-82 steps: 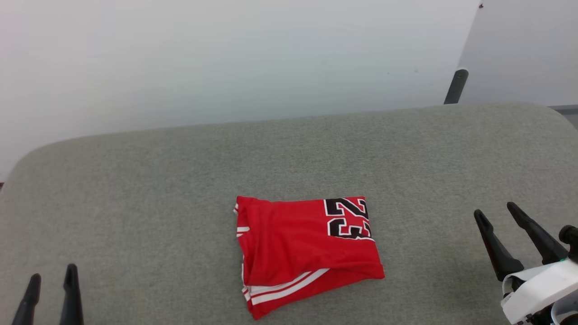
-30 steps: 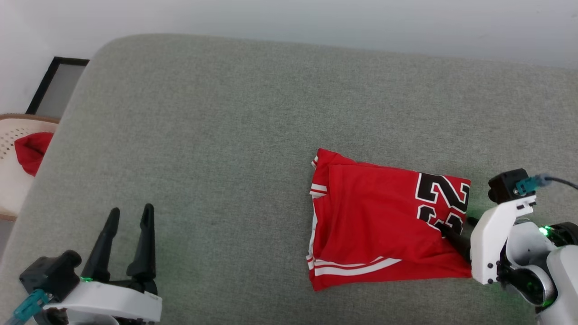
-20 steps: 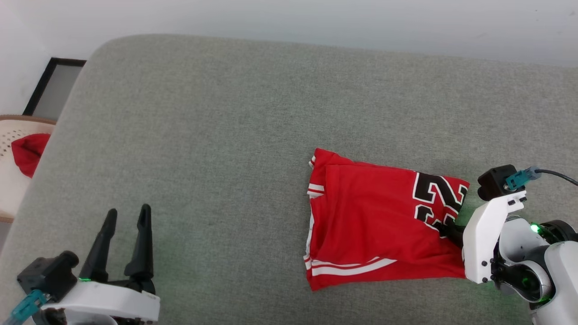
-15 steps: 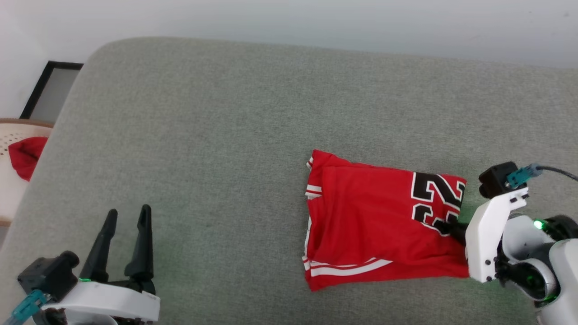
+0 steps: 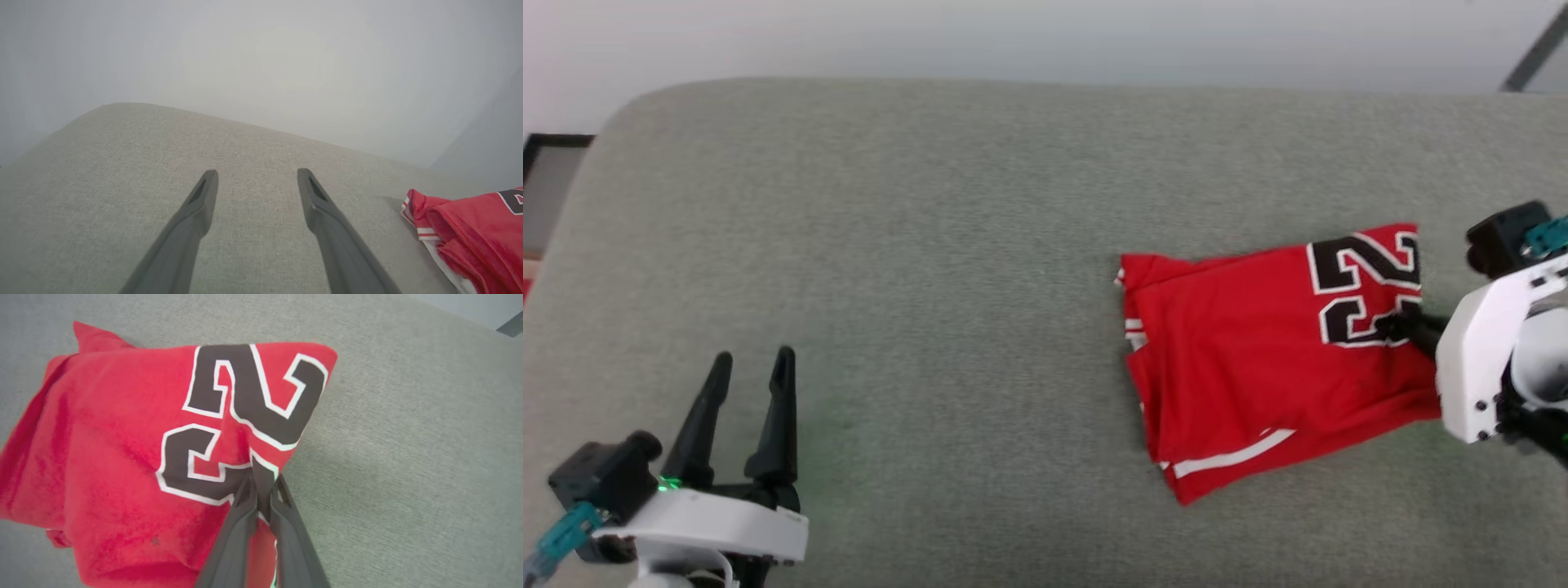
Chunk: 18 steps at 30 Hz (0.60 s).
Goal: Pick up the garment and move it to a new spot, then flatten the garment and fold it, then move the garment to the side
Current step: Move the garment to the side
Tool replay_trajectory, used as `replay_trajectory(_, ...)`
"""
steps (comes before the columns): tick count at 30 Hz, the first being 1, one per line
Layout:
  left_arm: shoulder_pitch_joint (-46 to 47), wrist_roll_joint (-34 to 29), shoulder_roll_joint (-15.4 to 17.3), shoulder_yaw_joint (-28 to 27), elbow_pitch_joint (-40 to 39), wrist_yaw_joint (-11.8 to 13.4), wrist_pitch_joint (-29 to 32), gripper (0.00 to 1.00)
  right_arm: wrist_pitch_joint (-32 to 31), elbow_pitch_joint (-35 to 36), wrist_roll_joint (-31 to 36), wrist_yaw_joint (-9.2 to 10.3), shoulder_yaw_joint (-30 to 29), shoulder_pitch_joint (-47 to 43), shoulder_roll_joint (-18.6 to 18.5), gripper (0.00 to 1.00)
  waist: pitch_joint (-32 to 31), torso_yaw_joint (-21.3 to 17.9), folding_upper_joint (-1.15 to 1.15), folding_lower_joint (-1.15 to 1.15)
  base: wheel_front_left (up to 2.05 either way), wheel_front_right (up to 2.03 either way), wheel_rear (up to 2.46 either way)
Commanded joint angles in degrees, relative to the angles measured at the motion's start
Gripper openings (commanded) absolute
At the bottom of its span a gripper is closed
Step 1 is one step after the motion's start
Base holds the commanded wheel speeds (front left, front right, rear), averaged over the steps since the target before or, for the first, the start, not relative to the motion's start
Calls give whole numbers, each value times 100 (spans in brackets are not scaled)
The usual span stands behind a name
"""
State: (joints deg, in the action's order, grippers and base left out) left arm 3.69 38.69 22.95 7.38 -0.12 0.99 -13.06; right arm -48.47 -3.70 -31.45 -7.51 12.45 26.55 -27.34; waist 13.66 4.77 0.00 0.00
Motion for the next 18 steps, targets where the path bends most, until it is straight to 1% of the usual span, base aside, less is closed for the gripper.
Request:
replay_trajectory(1,111,-72,41,1,-31,-12,11,100,-5,54,-11,3,-12,123,-80,0,139,-292,0,0,0,0,0)
replay_trajectory(10,454,-189,265,10,-216,-29,127,100,165,195,-35,3,87,617,-478,0,463,-1044,0,0,0,0,0)
replay_trajectory(12,493,-207,293,21,-237,-37,143,100,185,184,-30,3,101,666,-535,0,499,-1119,0,0,0,0,0)
replay_trajectory(18,714,-289,465,44,-387,-23,310,100,471,78,-96,3,196,1038,-804,0,766,-1585,0,0,0,0,0)
